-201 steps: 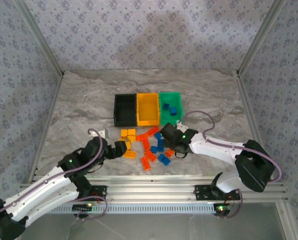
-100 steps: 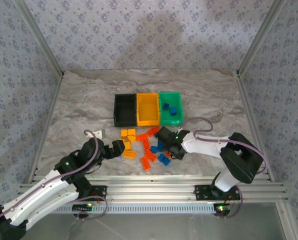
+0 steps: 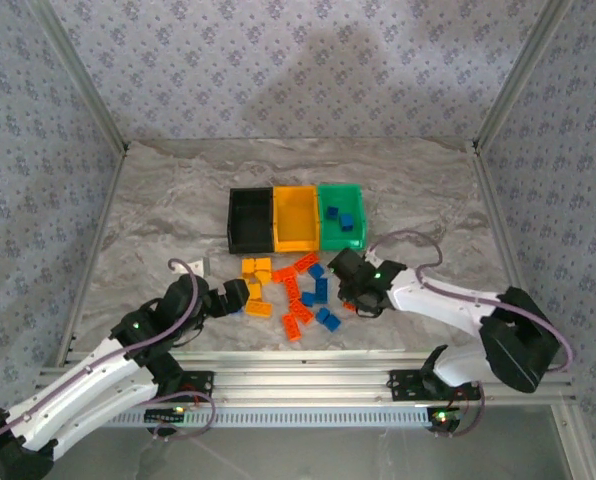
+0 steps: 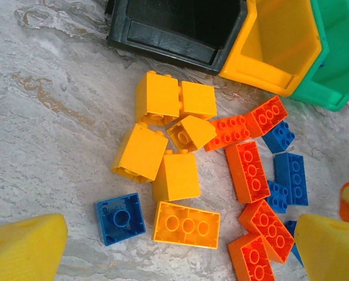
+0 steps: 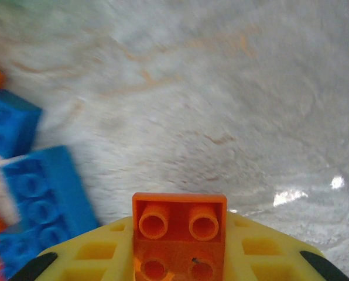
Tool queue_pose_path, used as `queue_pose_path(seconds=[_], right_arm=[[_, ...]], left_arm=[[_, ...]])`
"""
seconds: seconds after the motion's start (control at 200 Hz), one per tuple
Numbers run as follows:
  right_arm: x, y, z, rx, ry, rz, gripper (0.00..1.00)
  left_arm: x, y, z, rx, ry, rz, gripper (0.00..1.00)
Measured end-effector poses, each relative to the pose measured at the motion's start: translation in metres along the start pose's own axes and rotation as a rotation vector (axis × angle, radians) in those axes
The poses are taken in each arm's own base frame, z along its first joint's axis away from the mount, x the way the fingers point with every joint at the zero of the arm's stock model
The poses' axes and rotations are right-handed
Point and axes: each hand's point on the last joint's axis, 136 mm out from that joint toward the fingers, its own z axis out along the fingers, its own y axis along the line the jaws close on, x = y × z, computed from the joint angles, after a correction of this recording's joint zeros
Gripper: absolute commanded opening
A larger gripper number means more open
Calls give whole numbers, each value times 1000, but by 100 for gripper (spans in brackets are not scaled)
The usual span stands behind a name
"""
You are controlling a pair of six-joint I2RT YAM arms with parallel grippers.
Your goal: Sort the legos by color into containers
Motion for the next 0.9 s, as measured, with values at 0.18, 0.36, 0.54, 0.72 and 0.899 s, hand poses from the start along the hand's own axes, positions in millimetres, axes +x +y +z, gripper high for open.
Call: queue_pose_path(seconds=[0.18, 0.36, 0.54, 0.72, 0.899], right_arm=[[-56, 98, -44, -192, -95, -206, 30], [-84, 174, -36, -246, -136, -382, 30], [-89, 223, -5, -253, -126, -526, 30], [-91, 258, 6, -273, -142, -580, 30], [-115, 241, 14, -210, -165, -524, 31]], left_arm=[[3, 4, 1, -18, 12, 2, 99], [5, 8, 1, -37, 23, 4, 100], [12, 20, -1, -81, 49, 14, 100], [13, 24, -4, -88, 49, 12, 100], [14, 26, -6, -94, 54, 13, 100]])
